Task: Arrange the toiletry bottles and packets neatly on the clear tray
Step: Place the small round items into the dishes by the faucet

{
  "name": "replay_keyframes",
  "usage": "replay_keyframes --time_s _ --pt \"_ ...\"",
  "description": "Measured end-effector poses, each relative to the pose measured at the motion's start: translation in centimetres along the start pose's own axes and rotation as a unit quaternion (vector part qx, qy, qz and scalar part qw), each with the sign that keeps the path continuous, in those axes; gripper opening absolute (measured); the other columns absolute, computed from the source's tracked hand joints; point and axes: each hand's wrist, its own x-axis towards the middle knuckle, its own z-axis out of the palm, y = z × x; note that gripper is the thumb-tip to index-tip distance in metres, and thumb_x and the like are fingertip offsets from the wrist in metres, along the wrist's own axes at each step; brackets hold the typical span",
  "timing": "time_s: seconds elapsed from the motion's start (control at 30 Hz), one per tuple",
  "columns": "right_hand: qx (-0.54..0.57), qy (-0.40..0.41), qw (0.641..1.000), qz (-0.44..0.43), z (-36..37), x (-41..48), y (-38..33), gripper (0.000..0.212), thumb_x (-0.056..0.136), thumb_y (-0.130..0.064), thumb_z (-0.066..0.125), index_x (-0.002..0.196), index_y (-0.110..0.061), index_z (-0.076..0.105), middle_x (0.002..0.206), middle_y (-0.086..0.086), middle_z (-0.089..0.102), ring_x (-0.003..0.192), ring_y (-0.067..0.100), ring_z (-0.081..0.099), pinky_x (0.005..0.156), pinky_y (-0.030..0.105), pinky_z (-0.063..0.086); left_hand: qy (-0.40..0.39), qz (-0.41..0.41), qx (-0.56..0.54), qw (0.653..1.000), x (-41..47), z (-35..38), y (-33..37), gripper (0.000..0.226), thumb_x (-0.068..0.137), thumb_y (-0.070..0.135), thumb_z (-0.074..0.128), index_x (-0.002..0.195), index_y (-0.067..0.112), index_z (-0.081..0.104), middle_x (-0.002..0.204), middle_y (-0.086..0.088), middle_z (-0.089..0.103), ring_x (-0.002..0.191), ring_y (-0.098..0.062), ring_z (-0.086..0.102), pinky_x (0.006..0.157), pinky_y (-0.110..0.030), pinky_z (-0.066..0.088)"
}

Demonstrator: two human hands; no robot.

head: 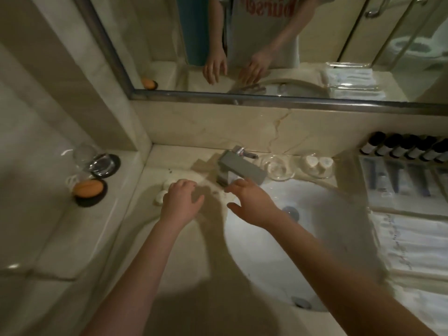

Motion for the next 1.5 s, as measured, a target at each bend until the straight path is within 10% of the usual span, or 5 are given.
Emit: replay_keyframes --time_s 0.37,0.63,1.07,1.5 --pt "-0.046 -0.143 0.988 -0.017 5.9 12.7 -5.7 0.057 0.089 -0.028 0.058 0.141 -0.016 0.037 0.135 0.013 0.046 0.118 0.031 0.05 0.094 0.041 0.046 -0.033 -0.191 -0.072 0.978 2.6 1.6 -9.8 0.052 0.077 0.026 0.067 0.123 0.011 0.05 0.128 -0.016 0.046 0.114 -0.034 0.048 0.093 -0.04 0.042" --pt "-0.117 -0.18 0.975 -0.057 9.9 19.1 -7.5 0.056 0.088 -0.026 0.053 0.142 -0.023 0.035 0.136 0.01 0.04 0.118 0.03 0.046 0.087 0.037 0.045 0.01 -0.175 -0.091 0.98 4.2 4.5 -11.6 0.054 0.081 0.012 0.064 0.131 0.011 0.044 0.135 -0.014 0.038 0.114 -0.028 0.047 0.092 -0.031 0.04" --pt "-0.031 -0.121 0.99 -0.063 9.2 19.1 -6.5 0.04 0.078 -0.018 0.062 0.117 -0.01 0.055 0.11 0.013 0.054 0.092 0.033 0.058 0.067 0.031 0.042 0.041 -0.192 -0.164 0.967 4.6 3.3 -11.6 0.037 0.077 0.011 0.068 0.112 0.006 0.057 0.116 -0.012 0.051 0.095 -0.023 0.05 0.077 -0.022 0.035" --pt "0.149 0.145 0.978 -0.015 -2.5 7.2 -1.4 0.023 0.081 -0.004 0.063 0.104 -0.007 0.061 0.08 0.01 0.067 0.065 0.022 0.054 0.06 0.026 0.037 0.103 -0.067 -0.348 0.929 2.7 -2.0 0.9 0.025 0.082 0.009 0.063 0.107 0.008 0.062 0.088 -0.001 0.06 0.074 -0.015 0.055 0.057 -0.005 0.04"
